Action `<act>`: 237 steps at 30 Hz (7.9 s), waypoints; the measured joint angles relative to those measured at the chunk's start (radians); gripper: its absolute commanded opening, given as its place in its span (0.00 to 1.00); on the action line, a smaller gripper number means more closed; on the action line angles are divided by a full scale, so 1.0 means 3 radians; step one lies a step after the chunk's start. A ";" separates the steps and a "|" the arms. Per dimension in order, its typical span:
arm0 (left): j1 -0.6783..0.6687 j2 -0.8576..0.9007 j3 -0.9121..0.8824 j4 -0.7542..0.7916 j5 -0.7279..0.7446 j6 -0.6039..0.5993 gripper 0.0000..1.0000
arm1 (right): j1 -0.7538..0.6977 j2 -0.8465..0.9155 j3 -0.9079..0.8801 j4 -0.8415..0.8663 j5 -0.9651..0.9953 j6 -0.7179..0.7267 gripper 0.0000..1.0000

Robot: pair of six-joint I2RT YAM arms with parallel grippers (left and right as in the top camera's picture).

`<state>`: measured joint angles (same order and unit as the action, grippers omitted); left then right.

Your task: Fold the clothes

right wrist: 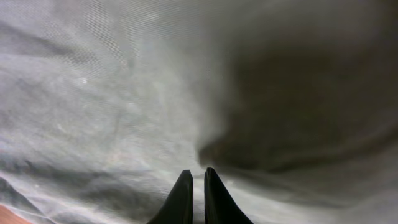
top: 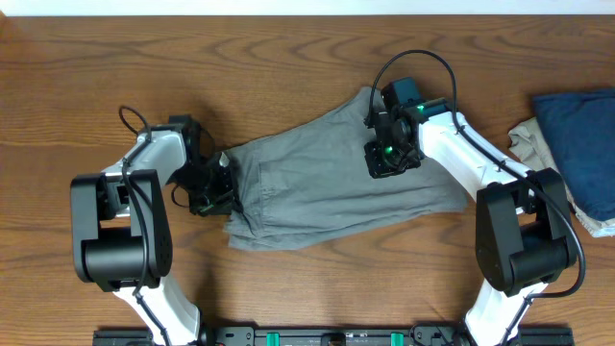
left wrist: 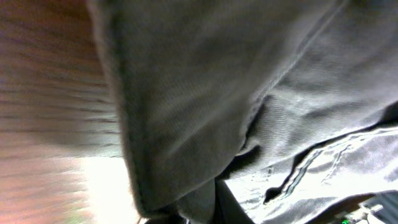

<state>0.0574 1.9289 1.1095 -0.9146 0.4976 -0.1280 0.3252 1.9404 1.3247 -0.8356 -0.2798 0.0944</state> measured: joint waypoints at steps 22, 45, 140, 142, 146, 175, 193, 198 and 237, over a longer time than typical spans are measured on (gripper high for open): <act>0.0001 -0.0749 0.1676 -0.1261 0.0108 -0.0022 0.06 | 0.0811 0.0621 0.0047 0.1272 -0.0949 0.0348 0.08; 0.0001 -0.0788 0.1723 -0.1137 0.0786 0.0006 0.06 | 0.0201 0.0497 0.0917 -0.0497 -0.0211 0.0103 0.10; -0.1048 0.0656 0.2132 0.0132 -0.0833 -0.0375 0.85 | -0.0389 -0.0532 0.0484 -0.1368 -0.0422 0.0004 0.37; -0.1038 0.0629 0.2167 0.0267 -0.0868 -0.0334 0.85 | -0.0228 -0.0532 0.0370 -0.1381 -0.0551 -0.0089 0.37; -0.1038 0.0619 0.2166 0.0388 -0.0898 -0.0280 0.85 | 0.0188 -0.0532 -0.0022 -0.1247 -0.0771 -0.0186 0.37; -0.1087 0.0923 0.1822 -0.1122 -0.0324 -0.0266 0.70 | -0.0181 -0.0537 -0.0811 0.0918 0.0464 0.0526 0.64; -0.0874 0.0526 0.1910 -0.0861 -0.0420 -0.0164 0.95 | -0.0899 -0.0538 -0.0387 -0.0285 -0.0306 0.0403 0.93; -0.0890 0.0526 0.1895 -0.0415 -0.0404 0.0125 0.97 | -0.0999 -0.0538 -0.0486 -0.0195 -0.0418 0.0217 0.99; -0.0902 0.0645 0.1564 -0.0371 0.0618 0.0792 0.98 | -0.0403 -0.0404 -0.1428 0.1708 -0.1160 0.0532 0.01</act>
<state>-0.2131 2.1223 1.5787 -1.0260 0.6830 0.1097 0.2043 1.8191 0.8963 -0.3233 -0.6277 0.2539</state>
